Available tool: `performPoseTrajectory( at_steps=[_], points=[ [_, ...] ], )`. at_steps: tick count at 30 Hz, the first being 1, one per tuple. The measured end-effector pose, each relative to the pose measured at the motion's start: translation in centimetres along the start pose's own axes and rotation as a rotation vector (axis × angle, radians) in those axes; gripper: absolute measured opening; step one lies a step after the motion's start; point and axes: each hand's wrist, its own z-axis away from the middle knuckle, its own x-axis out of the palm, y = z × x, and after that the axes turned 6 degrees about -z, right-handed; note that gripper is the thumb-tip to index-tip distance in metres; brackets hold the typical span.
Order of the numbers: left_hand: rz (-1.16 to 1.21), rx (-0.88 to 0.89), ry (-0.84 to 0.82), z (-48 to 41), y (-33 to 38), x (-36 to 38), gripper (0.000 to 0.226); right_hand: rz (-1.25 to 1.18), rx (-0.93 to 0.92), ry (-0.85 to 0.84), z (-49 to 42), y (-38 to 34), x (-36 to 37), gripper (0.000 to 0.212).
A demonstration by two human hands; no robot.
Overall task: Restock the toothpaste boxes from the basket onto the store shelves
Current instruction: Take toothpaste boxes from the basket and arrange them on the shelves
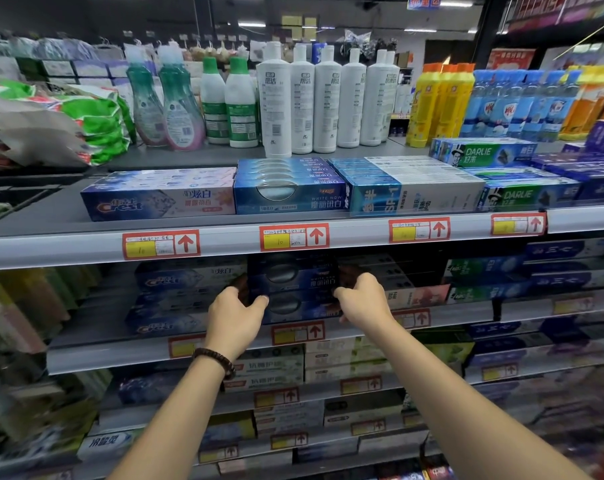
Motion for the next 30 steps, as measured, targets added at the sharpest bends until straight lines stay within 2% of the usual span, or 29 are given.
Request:
performPoseTrajectory(
  at_steps=[13, 22, 29, 30],
  points=[
    [-0.008, -0.034, -0.036, -0.3, 0.3, 0.3, 0.029, 0.001, -0.019, -0.007, -0.2, 0.4, 0.2, 0.017],
    [0.033, -0.041, -0.007, -0.6, -0.2, 0.4, 0.028, -0.032, 0.003, 0.009, 0.1, 0.4, 0.1, 0.02],
    [0.046, 0.012, 0.046, 0.5, -0.3, 0.4, 0.032, -0.123, -0.021, 0.067, 0.3, 1.5, 0.1, 0.01],
    [0.034, 0.017, 0.058, 0.6, -0.4, 0.5, 0.031, -0.138, -0.027, 0.075, 0.4, 1.7, 0.2, 0.016]
  ],
)
